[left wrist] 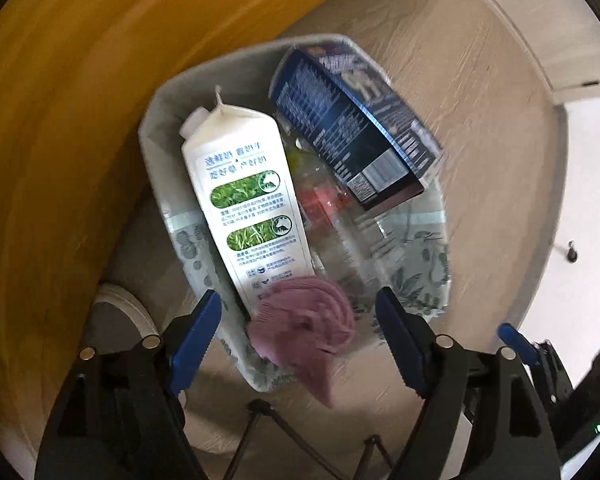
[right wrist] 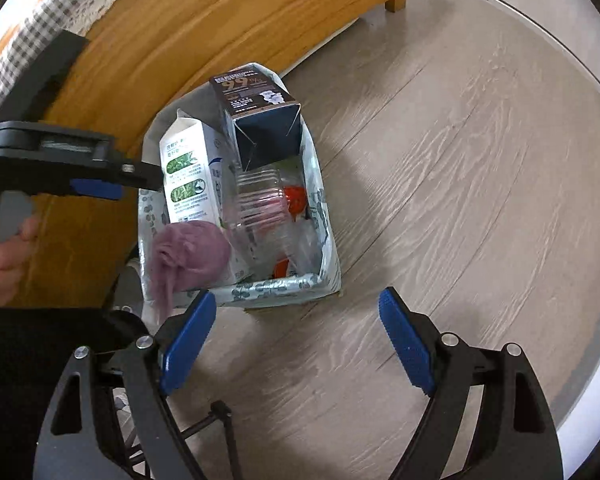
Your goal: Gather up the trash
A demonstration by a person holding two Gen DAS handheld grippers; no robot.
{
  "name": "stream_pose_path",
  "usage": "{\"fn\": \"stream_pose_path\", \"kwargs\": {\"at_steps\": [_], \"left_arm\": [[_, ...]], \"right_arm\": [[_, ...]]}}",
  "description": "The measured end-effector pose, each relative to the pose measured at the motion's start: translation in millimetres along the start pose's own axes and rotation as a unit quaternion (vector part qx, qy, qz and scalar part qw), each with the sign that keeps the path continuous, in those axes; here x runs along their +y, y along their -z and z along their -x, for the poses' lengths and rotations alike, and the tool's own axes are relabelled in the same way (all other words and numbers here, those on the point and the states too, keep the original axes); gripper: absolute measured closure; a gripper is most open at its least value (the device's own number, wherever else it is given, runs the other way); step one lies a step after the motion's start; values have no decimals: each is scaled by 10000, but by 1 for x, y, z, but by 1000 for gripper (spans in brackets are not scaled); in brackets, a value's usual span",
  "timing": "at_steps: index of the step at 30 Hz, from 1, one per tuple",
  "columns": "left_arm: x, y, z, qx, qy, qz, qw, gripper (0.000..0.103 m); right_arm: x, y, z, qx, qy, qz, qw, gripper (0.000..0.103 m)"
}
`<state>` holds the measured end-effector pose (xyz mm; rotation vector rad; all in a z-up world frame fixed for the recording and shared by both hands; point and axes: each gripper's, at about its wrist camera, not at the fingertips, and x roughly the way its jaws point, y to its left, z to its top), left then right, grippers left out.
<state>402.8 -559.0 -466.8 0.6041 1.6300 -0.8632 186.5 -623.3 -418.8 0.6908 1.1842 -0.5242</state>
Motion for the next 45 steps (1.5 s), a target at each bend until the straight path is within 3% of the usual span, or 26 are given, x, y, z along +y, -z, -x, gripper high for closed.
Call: {"fn": "stream_pose_path", "kwargs": {"at_steps": [7,12,16,20,24,26,28,29,30,31,32,35,37,38,41,42,45], "left_arm": [[-3,22,28,-161,23,-71,9998,26],[-2,51,93,-862,258,42,9959,26],[19,87,175,-1878,379,216,9812,26],[55,124,246,-2626,312,428,9634,26],[111,176,323,-3499,53,708,9341,26],[144,200,354,-3841,-200,971,9179,24],[184,225,384,-4193,-581,1391,8953,14],[212,241,403,-4416,-850,1687,8771,11],[230,249,415,-4536,-979,1835,8666,11],[256,258,430,-4645,-1159,2014,8545,11],[273,263,439,-4682,-1303,2132,8476,11],[339,280,470,-4801,-1745,2667,8173,11],[382,287,489,-4808,-1868,2939,8047,8],[395,287,494,-4800,-1921,3002,8016,8],[436,299,519,-5097,-2165,3189,7692,8],[447,302,528,-5246,-2250,3210,7557,8],[471,298,537,-5505,-2483,3199,7300,8]], "right_arm": [[14,-8,16,91,416,187,9989,23],[26,-15,56,-165,669,325,9971,23],[51,-26,97,-504,841,635,9932,23],[89,-37,135,-882,833,982,9877,23],[157,-47,172,-1306,668,1554,9769,23],[204,-54,185,-1516,488,1872,9693,18],[247,-62,191,-1653,341,2141,9621,18],[283,-72,197,-1741,166,2323,9568,18],[308,-79,201,-1797,-41,2406,9538,18],[341,-89,208,-1846,-360,2503,9497,18],[364,-96,213,-1887,-525,2584,9460,18],[468,-120,235,-2162,-917,3108,9210,18],[521,-135,244,-2312,-998,3276,9106,18],[539,-141,246,-2340,-1067,3311,9079,18],[596,-161,251,-2590,-1299,3411,8943,18],[612,-163,254,-2771,-1470,3461,8842,18],[638,-167,250,-3349,-1644,3485,8599,18]]}}
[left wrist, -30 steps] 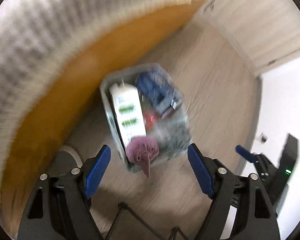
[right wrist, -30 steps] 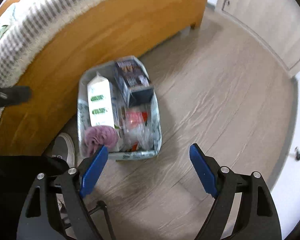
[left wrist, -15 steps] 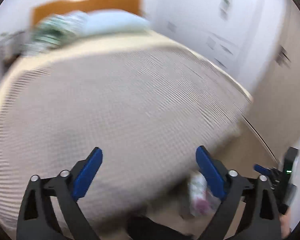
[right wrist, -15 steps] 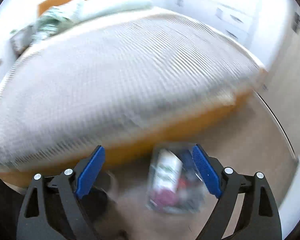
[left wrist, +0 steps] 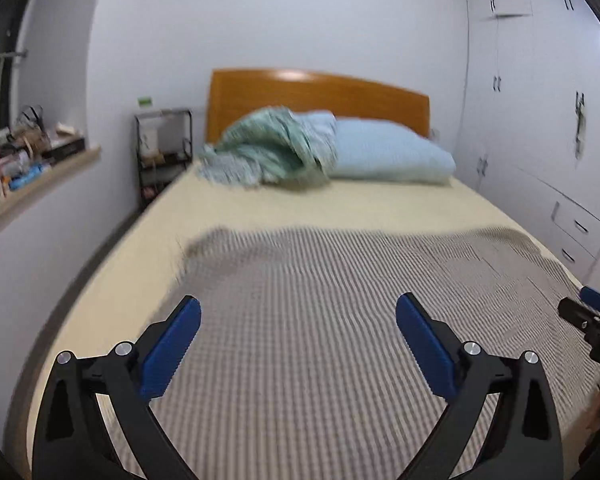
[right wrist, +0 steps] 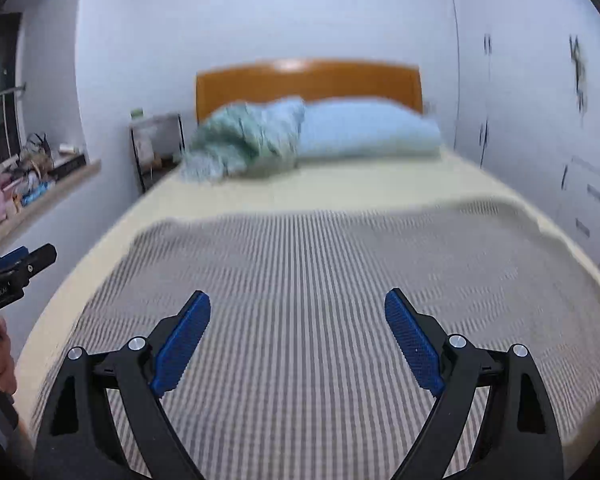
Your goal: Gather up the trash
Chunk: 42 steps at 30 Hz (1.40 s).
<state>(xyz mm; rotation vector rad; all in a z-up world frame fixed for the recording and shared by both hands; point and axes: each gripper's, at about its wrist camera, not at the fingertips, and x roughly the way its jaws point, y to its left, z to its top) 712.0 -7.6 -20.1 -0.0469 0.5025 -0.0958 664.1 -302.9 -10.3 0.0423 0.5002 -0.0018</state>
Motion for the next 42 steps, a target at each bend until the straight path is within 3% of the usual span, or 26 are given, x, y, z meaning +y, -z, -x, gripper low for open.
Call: {"fn": "stream_pose_path", "kwargs": {"at_steps": [10,17,19,20,29,33,42], "left_arm": [[8,-16,-24,-1062,-95,-110,9942,8],[-8,-13,-3,-1352,-26,-315,9903,8],[-9,-12,11,-1400,-26,-276,9898,8],[-9,-11,16,-1422,-33,-223,9896,8],[-16,10,113,-1536,79,-35,9881,8],[-24,26,169,-1718,104,-169,9849,8],[-37,77,285,-1611,100,-319,9864,7]], "right_arm": [[25,-7,-43,-997,-179,307,9944,18],[32,-16,-23,-1443,-184,213,9891,18],[29,-19,-11,-1484,-232,179,9885,8],[29,-19,-4,-1547,-246,186,9875,8],[34,-5,71,-1773,-218,192,9837,8],[36,12,106,-1708,-153,198,9850,8],[25,55,188,-1470,-342,-180,9884,8]]}}
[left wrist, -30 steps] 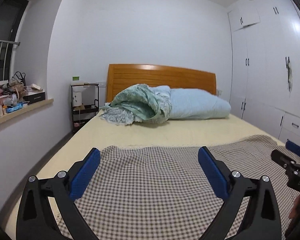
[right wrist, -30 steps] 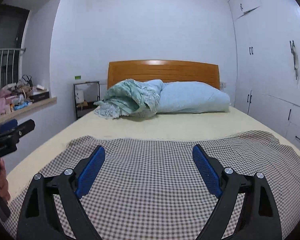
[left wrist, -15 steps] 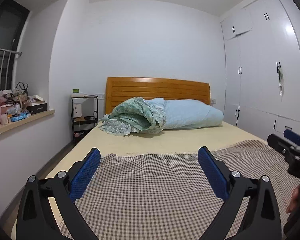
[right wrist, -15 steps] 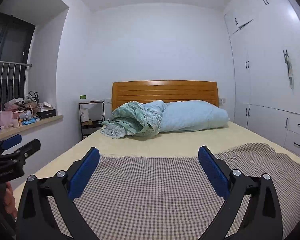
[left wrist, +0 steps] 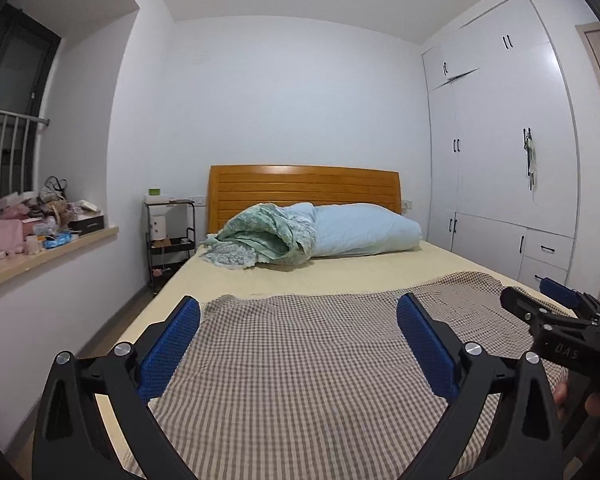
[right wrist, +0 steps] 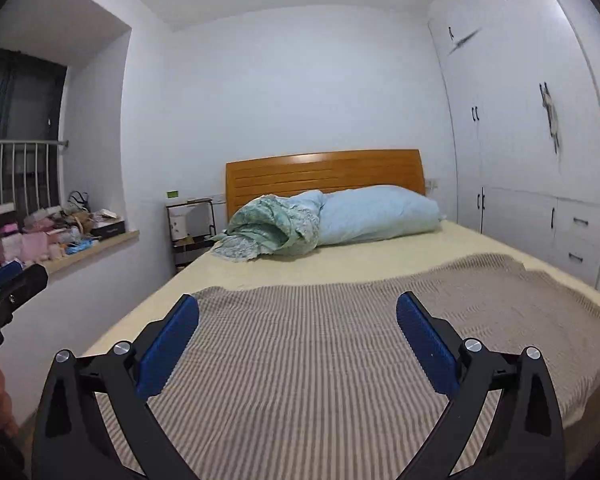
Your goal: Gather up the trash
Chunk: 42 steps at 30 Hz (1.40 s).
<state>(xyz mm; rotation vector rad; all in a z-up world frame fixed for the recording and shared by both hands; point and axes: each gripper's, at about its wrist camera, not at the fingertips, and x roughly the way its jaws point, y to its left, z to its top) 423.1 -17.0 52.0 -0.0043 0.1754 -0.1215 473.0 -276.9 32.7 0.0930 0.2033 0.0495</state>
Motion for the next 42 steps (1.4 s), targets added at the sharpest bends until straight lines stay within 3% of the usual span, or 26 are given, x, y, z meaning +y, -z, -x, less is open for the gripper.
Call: {"fn": "stream_pose_path", "kwargs": {"at_steps": [7,12,14,25,29,35,38,42], "left_arm": [[3,8,79,4,7,313,9995,7],[6,21,127,158,-83,301,9994,7],[9,26,142,176,-124,290,9993,7],[-1,57,239,104,246,29,9996,7],[-6,80,274,451,544,174,9973,7],[-17,112,319,563,165,-154,9982,7],[-13,119,332,664,126,-43,9977,7],[-11,127,356,497,-138,-21,9987,7]], "right_arm": [[17,18,57,42,89,221,9997,8],[28,38,89,198,-64,158,9997,8],[33,43,104,152,55,186,9997,8],[49,74,173,258,272,401,9985,8],[50,96,209,404,504,270,9975,8],[63,113,258,441,526,319,9971,8],[66,127,274,505,471,280,9972,8],[67,141,290,634,437,155,9969,8]]}}
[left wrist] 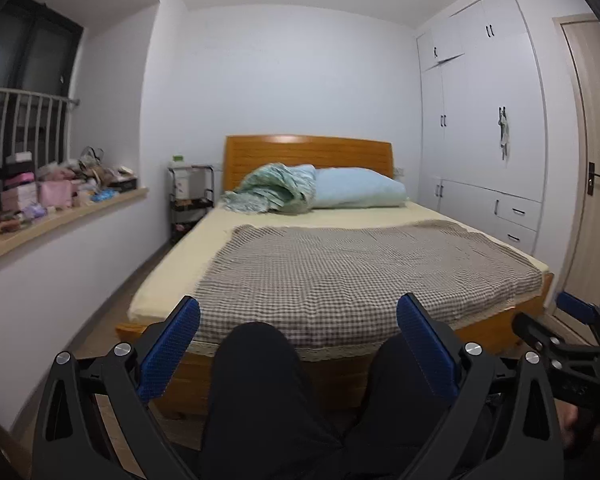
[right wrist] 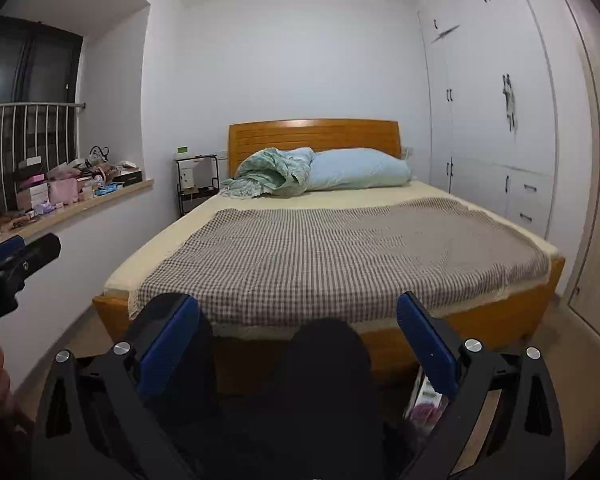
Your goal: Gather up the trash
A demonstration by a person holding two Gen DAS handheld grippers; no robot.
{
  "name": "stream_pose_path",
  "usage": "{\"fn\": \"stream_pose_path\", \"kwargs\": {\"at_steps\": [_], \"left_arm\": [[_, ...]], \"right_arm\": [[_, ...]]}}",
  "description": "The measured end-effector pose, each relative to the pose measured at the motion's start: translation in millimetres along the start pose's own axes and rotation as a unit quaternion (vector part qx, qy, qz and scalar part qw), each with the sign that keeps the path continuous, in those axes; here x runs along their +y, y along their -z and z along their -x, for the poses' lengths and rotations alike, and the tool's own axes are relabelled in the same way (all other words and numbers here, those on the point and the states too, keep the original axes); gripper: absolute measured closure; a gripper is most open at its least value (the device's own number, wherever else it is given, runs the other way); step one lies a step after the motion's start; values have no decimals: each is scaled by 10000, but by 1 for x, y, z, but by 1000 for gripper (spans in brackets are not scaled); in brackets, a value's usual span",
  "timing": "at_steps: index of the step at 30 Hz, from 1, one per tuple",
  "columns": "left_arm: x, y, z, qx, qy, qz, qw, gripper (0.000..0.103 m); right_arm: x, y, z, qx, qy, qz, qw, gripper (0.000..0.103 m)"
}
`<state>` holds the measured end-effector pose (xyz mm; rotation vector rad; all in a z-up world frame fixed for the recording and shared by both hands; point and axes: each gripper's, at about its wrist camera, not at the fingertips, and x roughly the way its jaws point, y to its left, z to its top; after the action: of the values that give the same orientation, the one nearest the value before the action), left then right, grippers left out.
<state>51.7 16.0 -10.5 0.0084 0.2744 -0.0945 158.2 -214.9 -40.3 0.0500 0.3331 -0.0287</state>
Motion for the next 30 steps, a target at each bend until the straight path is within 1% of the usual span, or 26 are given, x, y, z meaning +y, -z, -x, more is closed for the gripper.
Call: {"fn": "stream_pose_path", "kwargs": {"at_steps": [2,7,11,20,24,30], "left_arm": [[-3,4,11,-98,-78,-63,9999,7],[-3,0,18,-126,1,-31,9999,7],[-3,-2,20,-185,-9,-50,9998,7],[-8,-1,21,-249,12,-94,9996,7],[-10,0,23,-257,19,-104,9996,7],[-10,1,23,-260,20,-107,9996,7]], "right_arm": [[4,2,5,43,55,76,9999,8],[8,2,15,-201,58,142,9997,8],[10,4,19,-347,69,154,9993,8],[15,8,19,-403,110,208,9989,8],[12,8,21,-412,29,162,9990,8],[10,9,23,-446,17,131,9989,8]]}}
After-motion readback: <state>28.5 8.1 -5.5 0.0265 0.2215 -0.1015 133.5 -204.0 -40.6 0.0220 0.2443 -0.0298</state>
